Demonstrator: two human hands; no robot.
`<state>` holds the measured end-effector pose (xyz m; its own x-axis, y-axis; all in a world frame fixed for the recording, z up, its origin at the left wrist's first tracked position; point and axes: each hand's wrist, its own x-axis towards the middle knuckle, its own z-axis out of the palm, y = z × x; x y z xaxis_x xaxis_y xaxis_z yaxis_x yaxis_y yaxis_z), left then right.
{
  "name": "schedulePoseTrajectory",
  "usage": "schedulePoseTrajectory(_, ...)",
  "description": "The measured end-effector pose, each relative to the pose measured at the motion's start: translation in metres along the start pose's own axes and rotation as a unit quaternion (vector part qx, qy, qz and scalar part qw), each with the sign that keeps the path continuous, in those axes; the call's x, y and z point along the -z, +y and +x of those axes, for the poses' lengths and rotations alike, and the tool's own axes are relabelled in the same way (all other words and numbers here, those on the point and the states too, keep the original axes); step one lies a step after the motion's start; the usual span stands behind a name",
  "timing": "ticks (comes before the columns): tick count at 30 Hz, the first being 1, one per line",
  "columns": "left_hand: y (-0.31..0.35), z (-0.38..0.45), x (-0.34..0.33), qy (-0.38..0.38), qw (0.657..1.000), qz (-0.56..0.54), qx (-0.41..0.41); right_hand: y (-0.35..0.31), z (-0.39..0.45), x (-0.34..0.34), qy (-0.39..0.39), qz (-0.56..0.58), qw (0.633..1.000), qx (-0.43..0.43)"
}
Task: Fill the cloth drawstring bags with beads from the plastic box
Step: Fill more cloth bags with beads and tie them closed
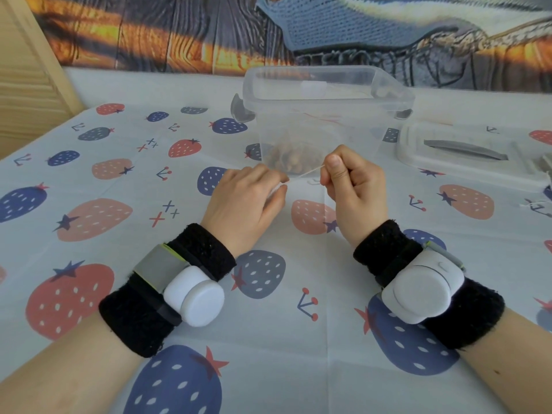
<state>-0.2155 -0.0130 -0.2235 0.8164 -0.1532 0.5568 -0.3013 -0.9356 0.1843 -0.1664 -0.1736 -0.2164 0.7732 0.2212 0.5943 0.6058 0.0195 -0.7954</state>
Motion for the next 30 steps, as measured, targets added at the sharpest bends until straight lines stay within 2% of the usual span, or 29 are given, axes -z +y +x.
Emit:
schedulePoseTrajectory(11, 0.002, 0.002, -0.004, -0.011, 0.996, -0.089, 0.018, -0.002, 0.003, -0.005, 0.013, -0.017, 1.0, 0.006)
schedulePoseTrajectory(17, 0.013, 0.034, -0.013, -0.074, 0.98, -0.187, 0.008, -0.003, 0.021, 0.017, 0.036, -0.001, 0.999, -0.025)
schedulePoseTrajectory(20, 0.041, 0.059, -0.023, -0.114, 0.963, -0.243, 0.003, -0.011, 0.039, 0.053, 0.055, -0.019, 0.997, -0.047)
schedulePoseTrajectory(23, 0.075, 0.075, -0.038, -0.142, 0.939, -0.312, 0.014, -0.021, 0.05, 0.099, 0.019, -0.09, 0.992, -0.086)
schedulePoseTrajectory(26, 0.097, 0.085, -0.057, -0.132, 0.921, -0.366, 0.033, -0.032, 0.052, 0.137, -0.027, -0.177, 0.976, -0.122)
schedulePoseTrajectory(30, 0.131, 0.098, -0.076, -0.149, 0.905, -0.398, 0.026, -0.043, 0.054, 0.192, -0.011, -0.298, 0.945, -0.133)
